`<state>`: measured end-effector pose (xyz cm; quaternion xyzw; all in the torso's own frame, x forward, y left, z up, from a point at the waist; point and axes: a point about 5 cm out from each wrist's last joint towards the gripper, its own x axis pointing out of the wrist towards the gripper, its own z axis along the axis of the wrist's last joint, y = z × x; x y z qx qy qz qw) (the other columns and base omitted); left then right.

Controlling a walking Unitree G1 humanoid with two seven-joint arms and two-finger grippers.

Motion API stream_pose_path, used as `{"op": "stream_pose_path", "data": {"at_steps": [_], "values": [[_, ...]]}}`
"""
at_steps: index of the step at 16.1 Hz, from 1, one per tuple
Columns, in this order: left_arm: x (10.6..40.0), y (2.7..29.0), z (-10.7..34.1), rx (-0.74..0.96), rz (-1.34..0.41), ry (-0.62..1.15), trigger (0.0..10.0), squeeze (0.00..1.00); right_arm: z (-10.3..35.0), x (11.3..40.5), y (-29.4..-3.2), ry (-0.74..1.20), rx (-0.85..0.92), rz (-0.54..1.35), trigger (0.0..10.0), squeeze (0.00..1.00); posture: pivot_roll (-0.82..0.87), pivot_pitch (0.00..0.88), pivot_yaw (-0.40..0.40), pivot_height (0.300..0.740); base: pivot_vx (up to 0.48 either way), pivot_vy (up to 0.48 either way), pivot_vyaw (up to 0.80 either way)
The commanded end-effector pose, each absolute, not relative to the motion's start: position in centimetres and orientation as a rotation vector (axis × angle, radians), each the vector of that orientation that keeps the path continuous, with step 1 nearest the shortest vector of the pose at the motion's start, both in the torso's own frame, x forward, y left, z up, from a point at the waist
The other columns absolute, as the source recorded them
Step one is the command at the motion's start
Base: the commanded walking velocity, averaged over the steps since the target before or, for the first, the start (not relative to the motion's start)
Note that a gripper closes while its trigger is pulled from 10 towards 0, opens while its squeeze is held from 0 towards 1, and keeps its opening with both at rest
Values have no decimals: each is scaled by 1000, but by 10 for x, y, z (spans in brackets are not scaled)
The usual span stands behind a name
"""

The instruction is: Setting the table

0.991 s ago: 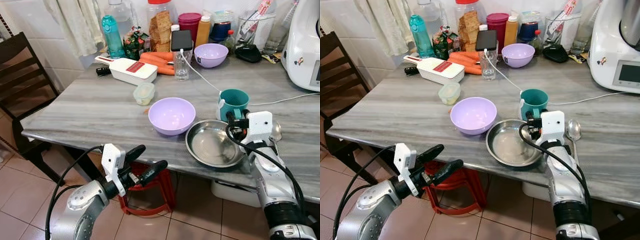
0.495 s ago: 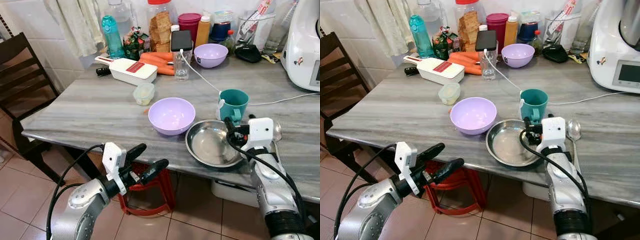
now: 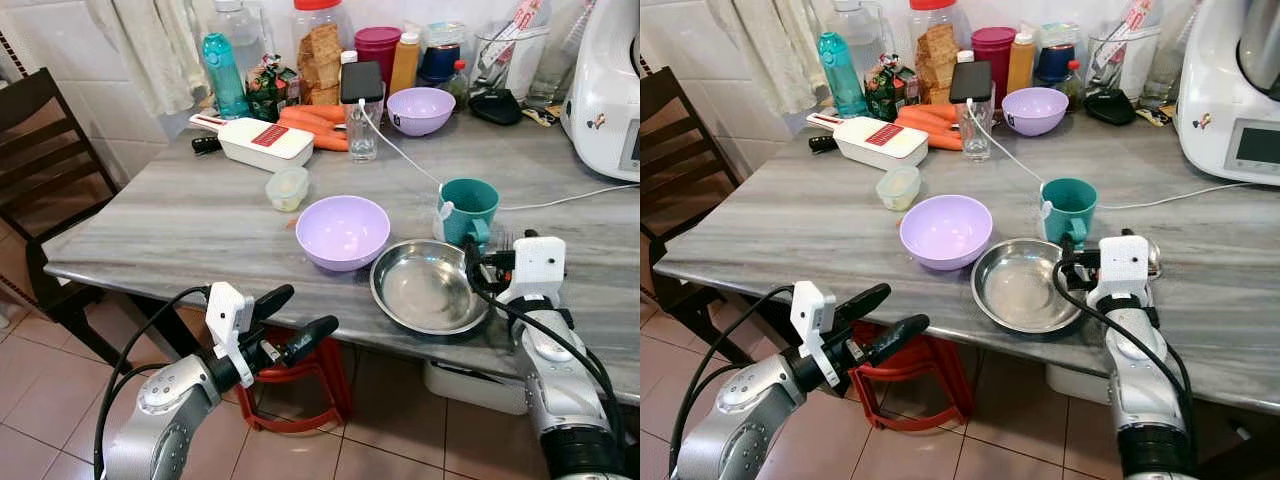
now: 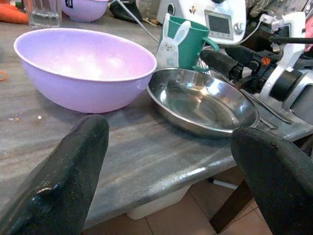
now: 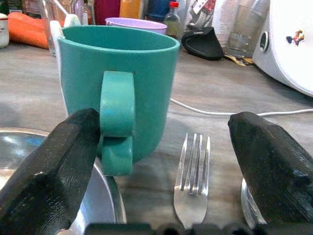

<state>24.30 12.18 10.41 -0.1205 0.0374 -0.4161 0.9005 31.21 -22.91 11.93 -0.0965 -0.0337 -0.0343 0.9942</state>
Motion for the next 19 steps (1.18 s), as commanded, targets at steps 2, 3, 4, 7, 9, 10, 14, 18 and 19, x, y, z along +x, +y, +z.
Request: {"op": "stream_pose_path", "data": {"at_steps": [2, 3, 4, 7, 9, 10, 14, 18, 19], "values": [[245, 124, 105, -228, -855, 82, 10000, 0, 124, 313, -231, -73, -202, -91, 10000, 1000, -127, 23, 134, 740, 0, 0, 0], [246, 125, 104, -226, -854, 82, 10000, 0, 124, 314, -231, -74, -198, -92, 10000, 1000, -123, 21, 135, 740, 0, 0, 0], [246, 125, 104, -224, -852, 83, 10000, 0, 124, 314, -228, -78, -190, -78, 10000, 1000, -123, 21, 135, 740, 0, 0, 0], [247, 126, 103, -220, -844, 85, 10000, 0, 127, 311, -215, -109, -188, -16, 10000, 0, -123, 21, 137, 740, 0, 0, 0], [248, 127, 102, -213, -830, 86, 10000, 0, 131, 308, -205, -138, -209, 12, 10000, 0, -125, 22, 135, 740, 0, 0, 0], [248, 128, 101, -209, -815, 85, 10000, 0, 135, 307, -200, -158, -225, 22, 10000, 0, -125, 22, 133, 740, 0, 0, 0], [251, 137, 101, -189, -716, 57, 10000, 0, 142, 295, -190, -202, -236, 9, 10000, 0, -122, 21, 128, 740, 0, 0, 0], [262, 159, 95, -111, -467, 39, 10000, 0, 142, 274, -181, -220, -255, -5, 10000, 0, -119, 18, 124, 740, 0, 0, 0], [265, 165, 92, -87, -379, 46, 10000, 0, 141, 266, -175, -216, -252, 9, 10000, 0, -121, 17, 122, 740, 0, 0, 0]]}}
